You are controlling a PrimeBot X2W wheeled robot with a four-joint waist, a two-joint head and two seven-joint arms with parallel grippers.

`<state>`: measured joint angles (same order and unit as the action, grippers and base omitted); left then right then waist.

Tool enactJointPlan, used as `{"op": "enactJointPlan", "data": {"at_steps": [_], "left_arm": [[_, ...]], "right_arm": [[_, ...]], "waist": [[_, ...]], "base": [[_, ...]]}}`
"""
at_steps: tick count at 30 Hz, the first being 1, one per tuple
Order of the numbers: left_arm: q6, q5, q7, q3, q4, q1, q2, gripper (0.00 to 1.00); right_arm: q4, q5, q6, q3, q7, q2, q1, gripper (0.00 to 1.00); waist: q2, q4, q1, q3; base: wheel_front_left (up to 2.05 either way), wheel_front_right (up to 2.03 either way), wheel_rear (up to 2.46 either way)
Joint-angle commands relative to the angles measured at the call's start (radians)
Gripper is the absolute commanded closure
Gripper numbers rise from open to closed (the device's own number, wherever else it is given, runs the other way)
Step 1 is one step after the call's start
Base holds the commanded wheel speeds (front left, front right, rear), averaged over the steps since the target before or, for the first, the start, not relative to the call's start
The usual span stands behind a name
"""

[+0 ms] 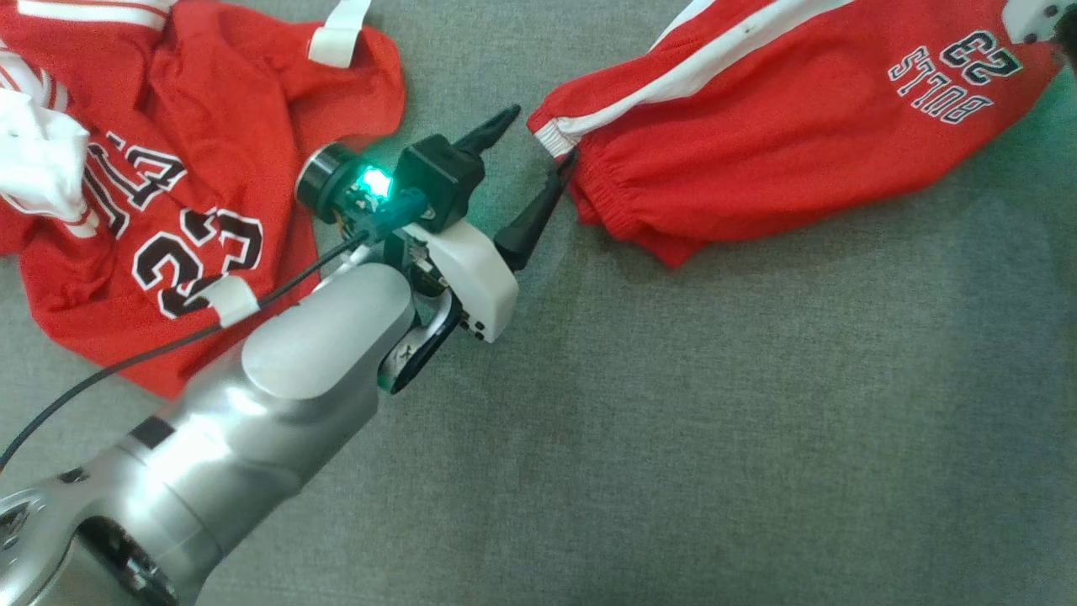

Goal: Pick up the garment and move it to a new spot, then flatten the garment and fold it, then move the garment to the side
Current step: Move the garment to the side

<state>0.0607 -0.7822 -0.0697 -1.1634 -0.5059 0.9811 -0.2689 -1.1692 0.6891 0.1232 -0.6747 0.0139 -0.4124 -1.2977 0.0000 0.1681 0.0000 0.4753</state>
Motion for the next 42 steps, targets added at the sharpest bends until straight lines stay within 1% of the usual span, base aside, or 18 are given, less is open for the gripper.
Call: {"op": "enactJointPlan", "data": {"at_steps": [1, 4, 8, 12, 15, 21, 23, 25, 27, 30, 33, 34, 37, 39, 42], "left_arm": [[0.016, 0.002, -0.018, 0.045, 0.022, 0.032, -0.037, 0.0], [0.028, -0.003, -0.028, 0.054, 0.026, 0.021, -0.046, 0.0], [0.058, -0.018, -0.051, 0.077, 0.039, -0.005, -0.066, 0.0], [0.091, -0.043, -0.079, 0.109, 0.059, -0.04, -0.087, 0.0], [0.125, -0.063, -0.114, 0.144, 0.081, -0.074, -0.108, 0.0], [0.232, -0.081, -0.184, 0.263, 0.153, -0.184, -0.15, 0.0], [0.269, -0.067, -0.19, 0.314, 0.188, -0.238, -0.161, 0.0], [0.301, -0.026, -0.191, 0.387, 0.246, -0.3, -0.164, 0.0], [0.322, 0.022, -0.192, 0.453, 0.295, -0.379, -0.158, 0.0], [0.333, 0.093, -0.192, 0.529, 0.347, -0.5, -0.138, 0.0], [0.324, 0.155, -0.192, 0.588, 0.372, -0.608, -0.105, 0.0], [0.321, 0.179, -0.192, 0.601, 0.374, -0.64, -0.095, 0.0], [0.305, 0.237, -0.192, 0.647, 0.373, -0.729, -0.055, 0.0], [0.287, 0.263, -0.192, 0.673, 0.365, -0.776, -0.026, 0.0], [0.255, 0.305, -0.192, 0.71, 0.358, -0.811, 0.005, 0.0]], "right_arm": [[0.013, 0.013, 0.008, 0.0, -0.032, 0.017, -0.018, 0.0], [0.005, 0.022, 0.008, 0.006, -0.059, 0.016, -0.013, 0.0], [0.012, 0.06, 0.008, 0.021, -0.112, 0.019, 0.018, 0.0], [0.054, 0.104, 0.008, 0.03, -0.172, 0.015, 0.071, 0.0], [0.102, 0.123, 0.008, 0.031, -0.225, 0.015, 0.117, 0.0], [0.259, 0.141, 0.008, 0.058, -0.273, 0.054, 0.264, 0.0], [0.331, 0.132, 0.008, 0.109, -0.275, 0.071, 0.324, 0.0], [0.419, 0.066, 0.008, 0.171, -0.275, 0.085, 0.396, 0.0], [0.496, 0.01, 0.008, 0.257, -0.275, 0.125, 0.492, 0.0], [0.608, -0.106, 0.008, 0.399, -0.275, 0.21, 0.654, 0.0], [0.701, -0.22, 0.008, 0.513, -0.275, 0.309, 0.818, 0.0], [0.731, -0.257, 0.008, 0.535, -0.275, 0.328, 0.867, 0.0], [0.804, -0.323, 0.008, 0.574, -0.276, 0.357, 0.999, 0.0], [0.835, -0.308, 0.008, 0.576, -0.276, 0.361, 1.064, 0.0], [0.866, -0.282, 0.008, 0.57, -0.276, 0.362, 1.114, 0.0]], "waist": [[0.0, -0.004, 0.0, -0.019], [0.0, -0.006, 0.0, -0.037], [0.0, -0.01, 0.0, -0.086], [0.0, -0.018, 0.0, -0.143], [0.0, -0.033, 0.0, -0.189], [0.0, -0.077, 0.0, -0.278], [0.0, -0.097, 0.0, -0.3], [0.0, -0.115, 0.0, -0.316], [0.0, -0.131, 0.0, -0.334], [0.0, -0.149, 0.0, -0.355], [0.0, -0.162, 0.0, -0.373], [0.0, -0.165, 0.0, -0.377], [0.0, -0.171, 0.0, -0.389], [0.0, -0.17, 0.0, -0.391], [0.0, -0.164, 0.0, -0.388]], "base": [[0.0, 0.0, 0.0], [0.0, 0.0, 0.0], [0.0, 0.0, 0.0], [0.0, 0.0, 0.0], [0.0, 0.0, 0.0], [0.0, 0.0, 0.0], [0.0, 0.0, 0.0], [0.0, 0.0, 0.0], [0.0, 0.0, 0.0], [0.0, 0.0, 0.0], [0.0, 0.0, 0.0], [0.0, 0.0, 0.0], [0.0, 0.0, 0.0], [0.0, 0.0, 0.0], [0.0, 0.0, 0.0]]}}
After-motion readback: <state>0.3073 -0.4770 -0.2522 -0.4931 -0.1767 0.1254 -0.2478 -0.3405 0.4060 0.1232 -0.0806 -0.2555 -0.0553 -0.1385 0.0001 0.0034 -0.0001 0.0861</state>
